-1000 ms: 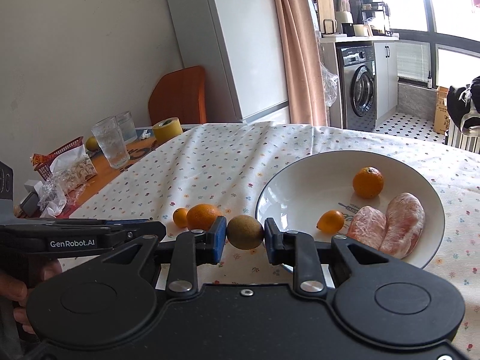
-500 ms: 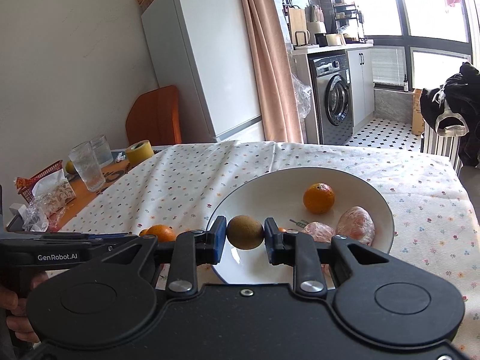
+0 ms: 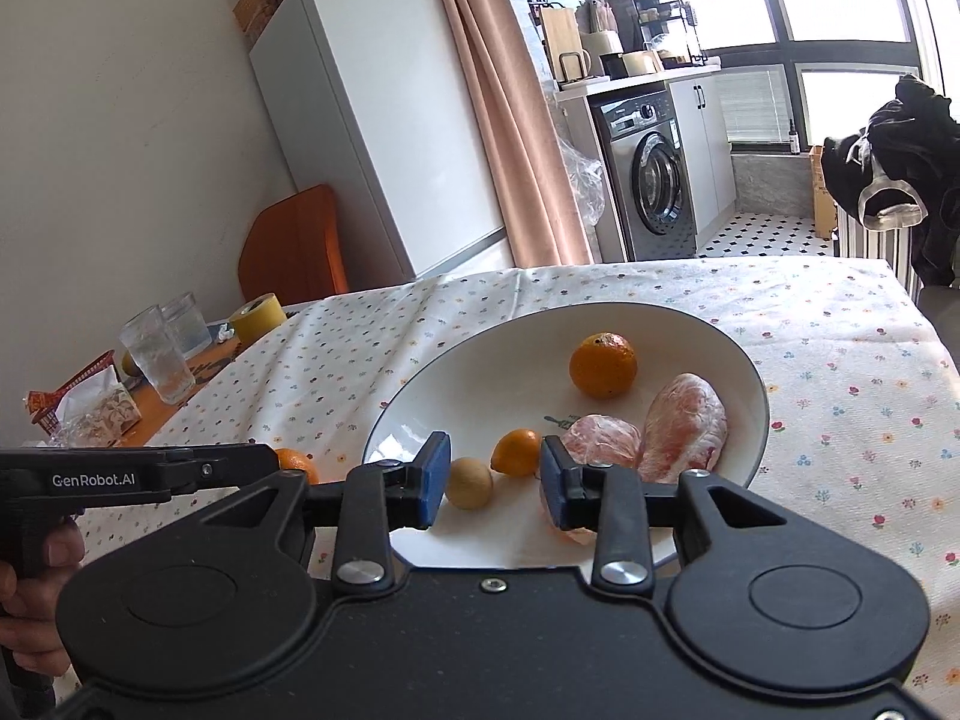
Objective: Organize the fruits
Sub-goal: 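Carry both kiwis over the white bowl and open both tools to drop them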
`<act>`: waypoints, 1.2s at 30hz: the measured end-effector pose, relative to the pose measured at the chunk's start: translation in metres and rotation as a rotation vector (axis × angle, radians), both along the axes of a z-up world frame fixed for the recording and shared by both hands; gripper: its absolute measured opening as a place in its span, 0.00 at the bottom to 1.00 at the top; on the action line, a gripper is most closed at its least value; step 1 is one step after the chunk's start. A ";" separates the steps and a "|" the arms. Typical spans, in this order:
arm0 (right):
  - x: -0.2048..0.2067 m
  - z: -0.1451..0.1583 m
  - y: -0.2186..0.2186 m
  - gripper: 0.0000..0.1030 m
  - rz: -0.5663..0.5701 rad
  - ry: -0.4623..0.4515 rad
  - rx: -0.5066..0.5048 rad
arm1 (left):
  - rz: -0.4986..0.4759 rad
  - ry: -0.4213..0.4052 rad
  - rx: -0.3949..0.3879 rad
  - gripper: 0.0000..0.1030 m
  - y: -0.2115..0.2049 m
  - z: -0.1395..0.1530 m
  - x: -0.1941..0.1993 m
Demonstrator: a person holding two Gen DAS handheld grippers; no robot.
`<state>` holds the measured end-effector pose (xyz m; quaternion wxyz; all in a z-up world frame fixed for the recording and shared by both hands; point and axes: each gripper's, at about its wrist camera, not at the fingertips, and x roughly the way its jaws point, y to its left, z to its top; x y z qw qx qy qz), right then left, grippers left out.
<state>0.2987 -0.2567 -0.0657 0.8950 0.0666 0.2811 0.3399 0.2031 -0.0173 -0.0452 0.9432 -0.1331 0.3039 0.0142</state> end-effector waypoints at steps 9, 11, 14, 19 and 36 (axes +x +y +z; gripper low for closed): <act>0.004 -0.002 -0.014 0.43 -0.037 0.007 0.021 | -0.048 -0.001 0.032 0.22 -0.020 0.003 0.021; 0.003 0.000 -0.015 0.46 -0.043 -0.001 0.018 | -0.059 0.000 0.036 0.22 -0.025 0.003 0.025; 0.003 0.001 -0.018 0.47 -0.047 -0.007 0.024 | -0.071 0.008 0.038 0.22 -0.030 0.002 0.031; 0.002 0.003 -0.017 0.52 -0.051 -0.011 0.015 | -0.087 0.011 0.050 0.22 -0.038 0.002 0.038; -0.004 0.008 -0.016 0.68 -0.090 -0.043 -0.051 | -0.042 0.045 0.070 0.37 -0.044 0.002 0.058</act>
